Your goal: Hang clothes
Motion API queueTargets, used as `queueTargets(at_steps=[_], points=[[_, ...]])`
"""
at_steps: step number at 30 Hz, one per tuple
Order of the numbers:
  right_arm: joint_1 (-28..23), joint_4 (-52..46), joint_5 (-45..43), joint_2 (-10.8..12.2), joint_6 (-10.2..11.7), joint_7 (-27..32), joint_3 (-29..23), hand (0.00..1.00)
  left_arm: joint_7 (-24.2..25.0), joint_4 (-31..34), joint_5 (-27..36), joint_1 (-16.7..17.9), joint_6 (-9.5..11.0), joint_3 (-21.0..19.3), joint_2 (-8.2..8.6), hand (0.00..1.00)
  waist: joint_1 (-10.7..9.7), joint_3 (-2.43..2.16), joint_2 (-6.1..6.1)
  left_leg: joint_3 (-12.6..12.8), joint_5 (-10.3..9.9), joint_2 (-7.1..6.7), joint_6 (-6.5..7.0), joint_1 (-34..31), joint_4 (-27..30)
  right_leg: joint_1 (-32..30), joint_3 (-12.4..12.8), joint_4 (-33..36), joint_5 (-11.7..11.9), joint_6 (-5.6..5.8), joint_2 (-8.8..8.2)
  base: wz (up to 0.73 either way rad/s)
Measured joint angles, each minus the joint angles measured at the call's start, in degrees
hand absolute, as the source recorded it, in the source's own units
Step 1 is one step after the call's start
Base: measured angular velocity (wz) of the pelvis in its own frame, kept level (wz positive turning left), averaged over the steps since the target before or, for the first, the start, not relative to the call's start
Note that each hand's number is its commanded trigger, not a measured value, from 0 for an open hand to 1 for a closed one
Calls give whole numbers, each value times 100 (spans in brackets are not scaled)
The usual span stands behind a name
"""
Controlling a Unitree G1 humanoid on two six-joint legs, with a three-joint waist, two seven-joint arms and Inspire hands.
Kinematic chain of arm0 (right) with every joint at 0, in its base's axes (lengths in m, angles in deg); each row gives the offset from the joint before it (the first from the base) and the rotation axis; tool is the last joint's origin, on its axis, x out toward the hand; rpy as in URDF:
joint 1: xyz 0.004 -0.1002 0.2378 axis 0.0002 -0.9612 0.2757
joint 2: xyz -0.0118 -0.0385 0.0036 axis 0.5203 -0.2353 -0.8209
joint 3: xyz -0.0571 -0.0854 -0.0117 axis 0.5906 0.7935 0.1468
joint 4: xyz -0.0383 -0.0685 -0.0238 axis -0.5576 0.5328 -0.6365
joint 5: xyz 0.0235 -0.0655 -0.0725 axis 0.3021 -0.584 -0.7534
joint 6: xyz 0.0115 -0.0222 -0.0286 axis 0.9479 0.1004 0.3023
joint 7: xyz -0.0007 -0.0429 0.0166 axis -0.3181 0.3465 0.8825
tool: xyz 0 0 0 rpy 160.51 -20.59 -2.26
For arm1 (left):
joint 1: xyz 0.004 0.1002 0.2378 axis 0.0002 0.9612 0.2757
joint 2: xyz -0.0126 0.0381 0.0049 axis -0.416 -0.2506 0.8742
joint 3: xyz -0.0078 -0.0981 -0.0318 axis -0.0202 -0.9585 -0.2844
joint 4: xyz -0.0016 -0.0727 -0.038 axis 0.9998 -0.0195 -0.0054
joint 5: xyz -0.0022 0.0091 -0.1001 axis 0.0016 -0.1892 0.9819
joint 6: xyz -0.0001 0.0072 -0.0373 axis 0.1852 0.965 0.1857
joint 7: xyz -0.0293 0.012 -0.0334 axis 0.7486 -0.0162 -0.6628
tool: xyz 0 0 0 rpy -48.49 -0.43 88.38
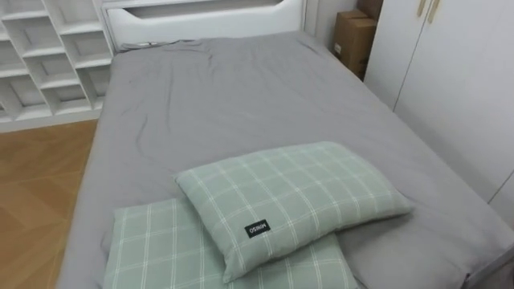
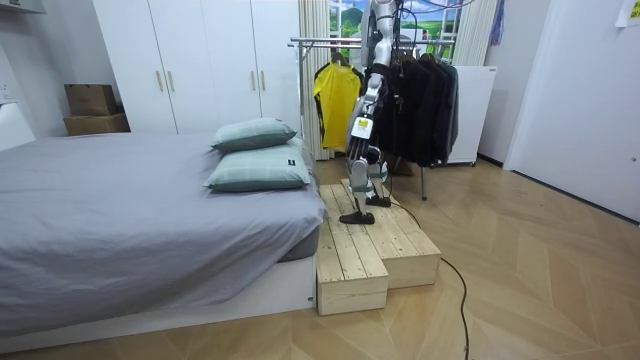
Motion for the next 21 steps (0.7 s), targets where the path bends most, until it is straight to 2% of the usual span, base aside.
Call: queueTargets(at_steps=[8,21], points=[[10,-9,-8,-1,-4,-35,40,0,141,30,-90,-7,-118,32,-3,0,18,5,-2,-24,-14,-6,-21,-12,-3,17,-20,-54,-34,-11,11,0],[-8,4,-1,-1,-2,-36,41,0,178,26,-88,-66,-108,31,3,0,-7,-1,30,-25,-18,-2,-27,17,-9,30,9,-46,-33,-15,16,0]])
